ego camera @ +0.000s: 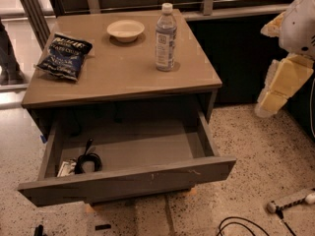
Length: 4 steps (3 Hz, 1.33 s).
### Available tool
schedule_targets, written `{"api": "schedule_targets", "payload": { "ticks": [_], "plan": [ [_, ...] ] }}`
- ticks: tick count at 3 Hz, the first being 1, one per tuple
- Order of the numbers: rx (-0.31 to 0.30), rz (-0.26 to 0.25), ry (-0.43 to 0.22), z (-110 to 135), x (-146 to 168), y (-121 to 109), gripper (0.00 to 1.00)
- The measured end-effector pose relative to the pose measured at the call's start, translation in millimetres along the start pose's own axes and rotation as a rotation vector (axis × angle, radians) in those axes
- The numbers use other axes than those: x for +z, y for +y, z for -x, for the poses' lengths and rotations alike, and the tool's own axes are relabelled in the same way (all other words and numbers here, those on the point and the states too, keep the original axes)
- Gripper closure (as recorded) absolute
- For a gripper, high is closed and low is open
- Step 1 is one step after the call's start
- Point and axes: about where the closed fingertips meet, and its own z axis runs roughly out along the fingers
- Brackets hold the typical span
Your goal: Place blue chip bag into top drawer
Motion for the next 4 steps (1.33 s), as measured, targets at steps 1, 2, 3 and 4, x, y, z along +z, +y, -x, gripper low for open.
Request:
{"api": "schedule_targets", "payload": {
  "ticks": [1,2,3,4],
  "plan": [
    [0.027,-0.016,-0.112,34,23,-32,0.0],
    [0.036,-0.006,-0.238,87,45,-60,0.0],
    [0.0,0.015,-0.37,158,58,-67,0.19],
    [-0.04,0.01,-0.451,221,77,-67,0.42]
  ]
}}
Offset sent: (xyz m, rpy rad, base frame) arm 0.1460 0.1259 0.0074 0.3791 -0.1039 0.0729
